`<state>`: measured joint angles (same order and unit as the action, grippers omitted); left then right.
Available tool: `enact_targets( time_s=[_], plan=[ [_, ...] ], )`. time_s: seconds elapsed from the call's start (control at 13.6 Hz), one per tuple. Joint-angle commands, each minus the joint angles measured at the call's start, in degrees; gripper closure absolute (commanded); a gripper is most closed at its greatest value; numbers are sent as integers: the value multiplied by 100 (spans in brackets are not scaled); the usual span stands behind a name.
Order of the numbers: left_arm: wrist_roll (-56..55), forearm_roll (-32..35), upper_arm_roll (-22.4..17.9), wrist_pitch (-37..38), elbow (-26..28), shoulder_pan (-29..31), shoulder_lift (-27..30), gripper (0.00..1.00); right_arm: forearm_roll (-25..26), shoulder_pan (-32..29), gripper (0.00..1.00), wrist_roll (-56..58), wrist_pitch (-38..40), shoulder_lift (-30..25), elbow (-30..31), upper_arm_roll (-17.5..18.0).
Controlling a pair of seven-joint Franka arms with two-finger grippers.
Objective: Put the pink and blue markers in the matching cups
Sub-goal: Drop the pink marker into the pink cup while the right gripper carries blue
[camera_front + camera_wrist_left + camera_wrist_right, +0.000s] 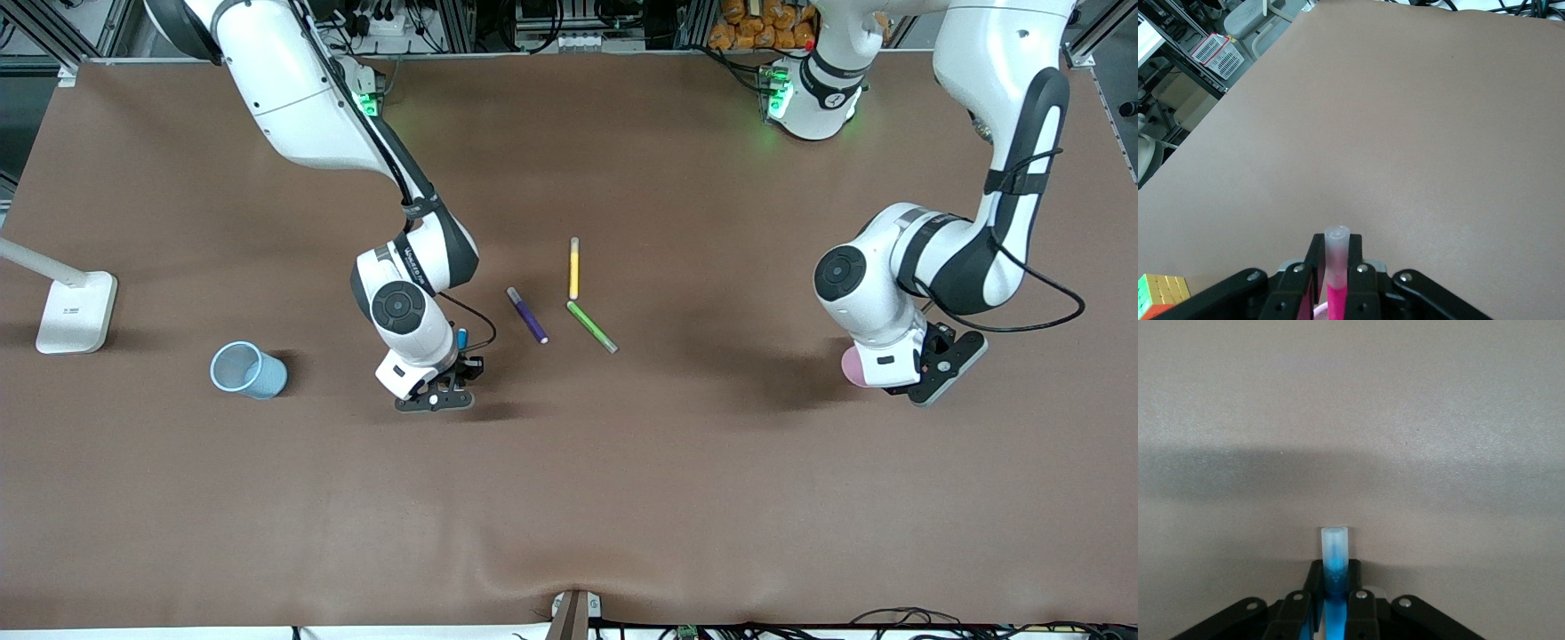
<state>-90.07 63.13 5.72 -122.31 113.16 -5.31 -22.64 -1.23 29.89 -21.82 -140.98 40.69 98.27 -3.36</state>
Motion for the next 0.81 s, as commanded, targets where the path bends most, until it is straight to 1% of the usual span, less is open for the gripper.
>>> enact_targets(
  time_s=[0.0,0.07,0.15,0.29,0.44,0.66,0.74],
  plan=[
    [-256,208,17,-82,110,21,32,95,44,9,100,221,45,-104,17,-60],
    [-256,208,17,-82,101,13,32,94,44,-26,100,501,62,-175,17,-77],
    [-274,208,25,-74,101,-5,32,86,44,-61,100,756,106,-323,17,-112],
    [-300,199,25,-73,101,-5,-12,85,44,-341,100,1335,202,-675,26,-113],
    [-266,199,25,-73,84,-14,-21,61,-17,-640,100,2090,456,-956,17,-104],
    [-160,199,25,-56,57,-22,-12,40,-79,-1062,100,3277,799,-1308,0,-69],
    [-142,199,25,-38,48,-31,-4,40,-271,-1203,100,3733,914,-1422,8,-51]
  ],
)
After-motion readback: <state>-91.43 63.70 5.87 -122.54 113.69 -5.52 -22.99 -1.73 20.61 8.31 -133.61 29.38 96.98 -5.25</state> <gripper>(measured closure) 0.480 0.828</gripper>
